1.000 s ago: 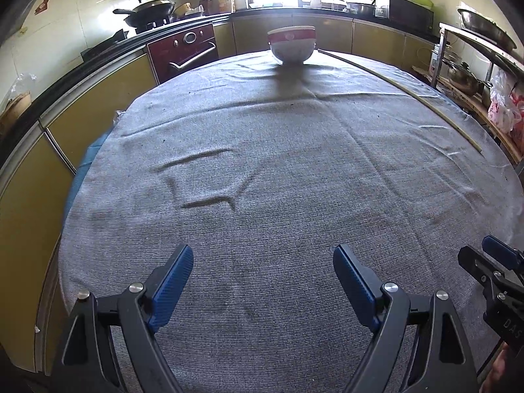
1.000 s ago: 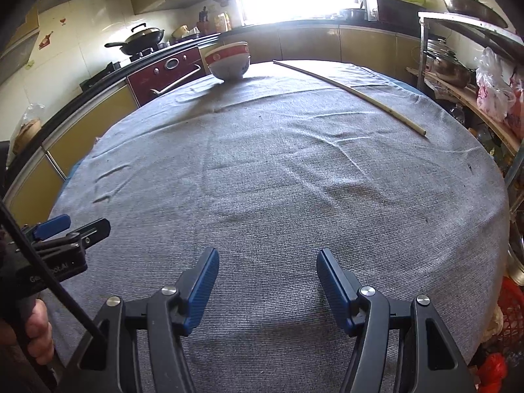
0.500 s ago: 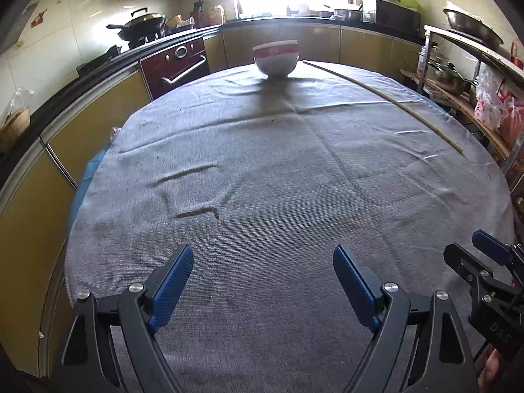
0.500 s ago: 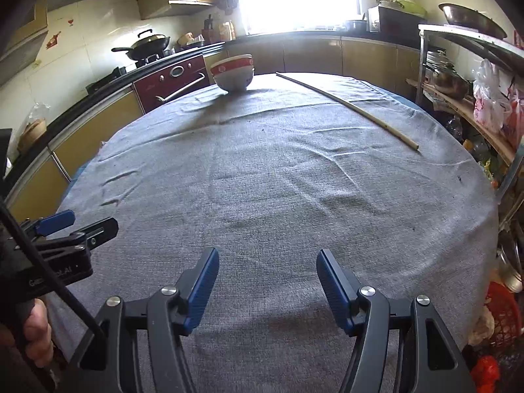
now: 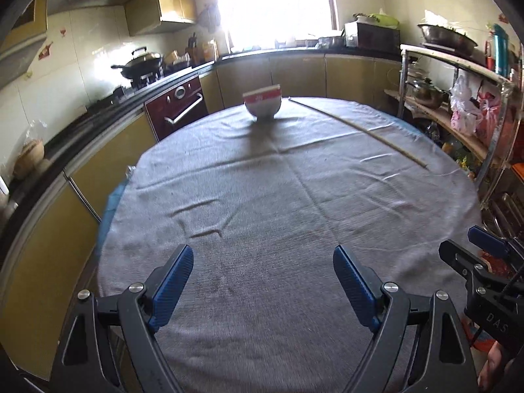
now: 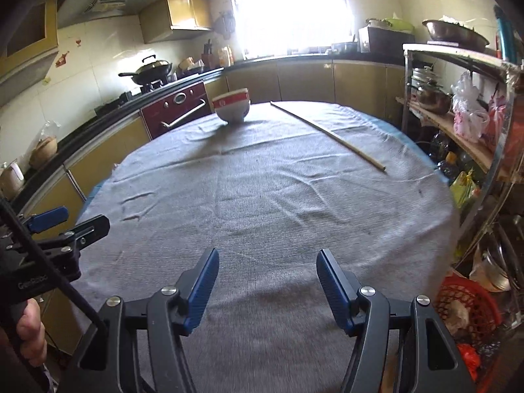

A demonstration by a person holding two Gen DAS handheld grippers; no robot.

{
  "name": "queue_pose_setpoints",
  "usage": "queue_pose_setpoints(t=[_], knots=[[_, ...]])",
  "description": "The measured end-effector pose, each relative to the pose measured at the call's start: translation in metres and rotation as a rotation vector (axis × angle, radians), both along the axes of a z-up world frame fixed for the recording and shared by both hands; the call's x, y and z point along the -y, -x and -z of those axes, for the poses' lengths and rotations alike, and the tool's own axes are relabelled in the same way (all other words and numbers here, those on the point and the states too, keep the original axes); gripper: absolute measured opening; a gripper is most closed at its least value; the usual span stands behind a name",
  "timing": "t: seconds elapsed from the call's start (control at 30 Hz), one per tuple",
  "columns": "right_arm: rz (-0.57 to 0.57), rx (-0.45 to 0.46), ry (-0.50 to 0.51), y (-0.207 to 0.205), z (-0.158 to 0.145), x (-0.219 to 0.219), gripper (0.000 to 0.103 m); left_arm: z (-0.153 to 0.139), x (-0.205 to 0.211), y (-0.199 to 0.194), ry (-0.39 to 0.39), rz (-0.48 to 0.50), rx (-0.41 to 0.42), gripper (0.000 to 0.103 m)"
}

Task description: Collect trash

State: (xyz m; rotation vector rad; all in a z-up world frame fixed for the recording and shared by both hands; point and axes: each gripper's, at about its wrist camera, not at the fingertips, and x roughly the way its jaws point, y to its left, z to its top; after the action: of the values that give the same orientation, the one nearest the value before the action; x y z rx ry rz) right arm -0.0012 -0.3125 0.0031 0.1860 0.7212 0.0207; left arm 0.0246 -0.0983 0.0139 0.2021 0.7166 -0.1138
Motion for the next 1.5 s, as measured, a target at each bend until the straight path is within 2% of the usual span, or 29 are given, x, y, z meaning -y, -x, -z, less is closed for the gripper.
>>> queue_pose_setpoints(t=[0.3, 0.7, 0.93, 1.5], knots=[[-0.003, 0.089, 0.038, 0.049, -0.045, -0.002, 0.066, -0.033, 0.003, 0.041, 0.002, 0.012, 0.053, 0.087], [0.019, 0.123, 0.05, 0.093, -0.076, -0.005, 0.066, -0.057, -0.001, 0.076, 0.022, 0.036, 0.086, 0.087], [0.046, 0.142, 0.055, 0.101, -0.09, -0.006, 0.067, -0.068, -0.008, 0.087, 0.035, 0.03, 0.113, 0.087], [0.041, 0.155, 0.1, 0.105, -0.102, -0.025, 0.067, -0.078, -0.026, 0.094, 0.053, 0.025, 0.146, 0.087]])
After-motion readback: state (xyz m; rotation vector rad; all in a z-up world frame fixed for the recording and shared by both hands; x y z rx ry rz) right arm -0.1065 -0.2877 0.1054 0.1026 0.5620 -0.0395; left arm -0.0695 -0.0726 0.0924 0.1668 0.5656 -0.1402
